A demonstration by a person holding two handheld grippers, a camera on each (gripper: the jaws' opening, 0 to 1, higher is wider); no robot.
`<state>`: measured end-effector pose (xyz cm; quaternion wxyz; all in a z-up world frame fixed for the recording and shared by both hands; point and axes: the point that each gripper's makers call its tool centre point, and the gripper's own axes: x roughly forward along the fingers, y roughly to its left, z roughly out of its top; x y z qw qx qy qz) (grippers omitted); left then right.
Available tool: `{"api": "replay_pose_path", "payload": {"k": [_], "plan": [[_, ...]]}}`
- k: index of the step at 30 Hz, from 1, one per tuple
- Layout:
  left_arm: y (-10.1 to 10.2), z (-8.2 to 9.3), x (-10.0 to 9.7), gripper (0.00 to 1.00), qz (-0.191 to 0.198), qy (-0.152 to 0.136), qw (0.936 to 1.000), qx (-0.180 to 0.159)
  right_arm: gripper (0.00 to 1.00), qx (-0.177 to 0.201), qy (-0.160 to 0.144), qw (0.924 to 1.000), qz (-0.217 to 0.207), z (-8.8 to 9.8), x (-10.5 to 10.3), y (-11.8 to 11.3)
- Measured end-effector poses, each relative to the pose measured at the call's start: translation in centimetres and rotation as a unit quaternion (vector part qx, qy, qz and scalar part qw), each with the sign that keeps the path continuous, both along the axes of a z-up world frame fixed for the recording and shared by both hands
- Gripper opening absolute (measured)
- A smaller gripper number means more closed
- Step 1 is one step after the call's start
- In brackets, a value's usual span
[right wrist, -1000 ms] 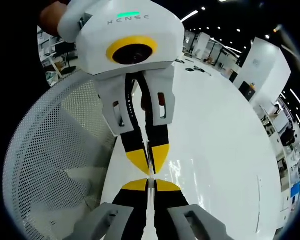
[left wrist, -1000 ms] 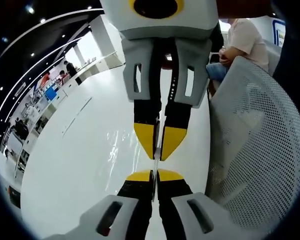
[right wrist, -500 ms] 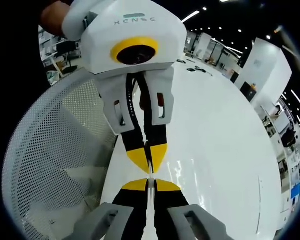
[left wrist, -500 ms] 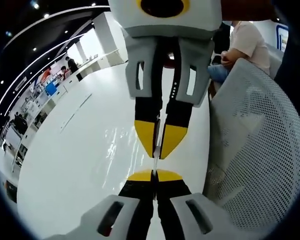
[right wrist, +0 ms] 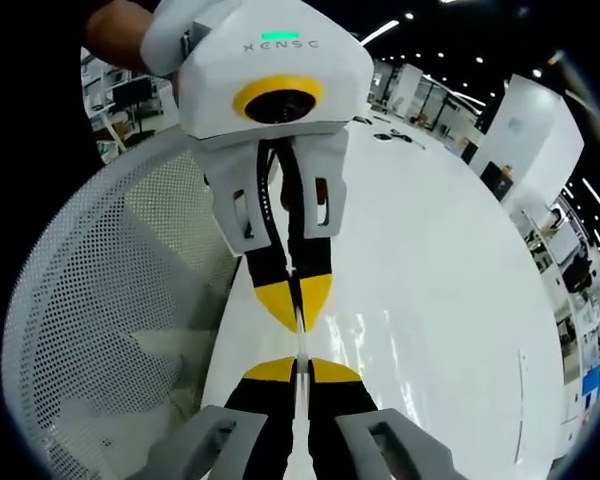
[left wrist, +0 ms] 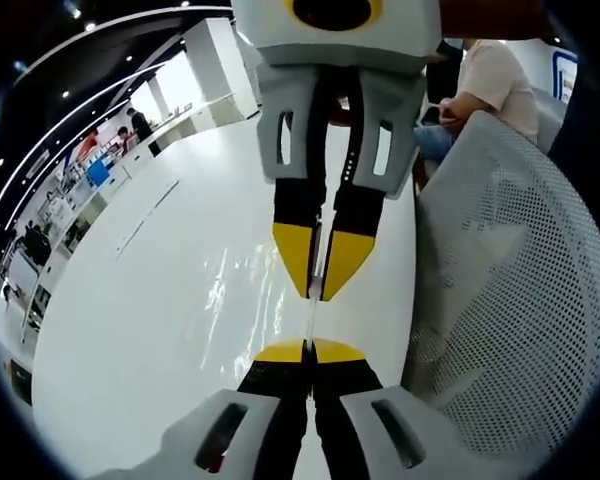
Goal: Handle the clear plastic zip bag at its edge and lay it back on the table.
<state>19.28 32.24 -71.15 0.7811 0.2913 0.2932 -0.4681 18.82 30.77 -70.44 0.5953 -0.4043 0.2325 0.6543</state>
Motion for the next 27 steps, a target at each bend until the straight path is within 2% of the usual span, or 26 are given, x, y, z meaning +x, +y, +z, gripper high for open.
{"api": "replay_pose_path", "payload": {"k": [27], "plan": [[0.8, -0.5, 0.1, 0.0, 0.014, 0.011, 0.9998, 0.013, 0.0, -0.012, 0.004, 0.9997, -0.02, -0.4, 0.5, -1.7]]}}
